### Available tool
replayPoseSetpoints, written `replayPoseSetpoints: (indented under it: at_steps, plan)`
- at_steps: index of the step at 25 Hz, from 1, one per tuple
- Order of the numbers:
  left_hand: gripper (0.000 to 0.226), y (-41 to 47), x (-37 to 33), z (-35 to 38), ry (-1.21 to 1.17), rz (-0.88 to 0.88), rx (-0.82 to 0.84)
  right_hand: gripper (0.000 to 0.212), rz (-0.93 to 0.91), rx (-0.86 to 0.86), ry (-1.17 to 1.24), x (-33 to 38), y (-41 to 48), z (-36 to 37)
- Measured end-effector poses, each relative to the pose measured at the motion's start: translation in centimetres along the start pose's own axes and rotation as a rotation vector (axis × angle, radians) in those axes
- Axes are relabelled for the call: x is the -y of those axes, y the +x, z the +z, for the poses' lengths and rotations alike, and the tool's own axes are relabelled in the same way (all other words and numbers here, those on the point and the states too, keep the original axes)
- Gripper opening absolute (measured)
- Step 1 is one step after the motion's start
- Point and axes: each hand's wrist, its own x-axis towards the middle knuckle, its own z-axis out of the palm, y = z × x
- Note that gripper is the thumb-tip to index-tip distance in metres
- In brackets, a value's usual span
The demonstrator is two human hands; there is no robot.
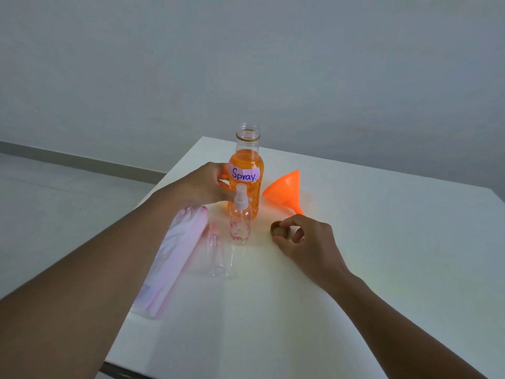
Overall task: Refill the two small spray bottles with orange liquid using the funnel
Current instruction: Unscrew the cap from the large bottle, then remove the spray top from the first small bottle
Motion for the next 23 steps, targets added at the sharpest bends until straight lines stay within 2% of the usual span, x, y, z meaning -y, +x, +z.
replayPoseSetpoints:
  at_steps: [5,9,11,13,16,18,20,23]
  plan:
    - [0.053,-0.5,-0.2,0.0,0.129,-0.022,-0.026,0.021,-0.005,-0.029,0.046,-0.5,-0.3,0.4]
    - [0.069,-1.5,-0.1,-1.0,0.196,-0.106,0.0,0.027,-0.012,-0.094,0.002,0.0,-1.6,0.4]
    - [0.053,-2.7,0.1,-1.4,0.305,-0.129,-0.088,0.027,-0.092,-0.181,0.007,1.3,-2.2,0.2]
    - [0.047,-4.7,0.2,-1.1,0.386,-0.104,-0.186,0.026,-0.19,-0.217,0.061,3.3,-2.0,0.2]
    - [0.046,-7.5,-0.3,0.2,0.395,-0.096,-0.261,0.04,-0.169,-0.158,0.115,6.9,-0.2,1.0]
    - [0.049,-8.5,-0.8,1.1,0.435,-0.106,-0.317,0.046,-0.111,-0.062,0.06,8.4,1.2,1.7]
    - [0.054,-9.4,-1.9,2.2,0.434,-0.105,-0.381,0.035,-0.092,-0.02,0.045,8.7,1.7,1.8]
    - [0.06,-10.4,-3.9,4.6,0.408,-0.053,-0.405,0.02,-0.099,-0.095,0.156,8.4,0.3,-0.8]
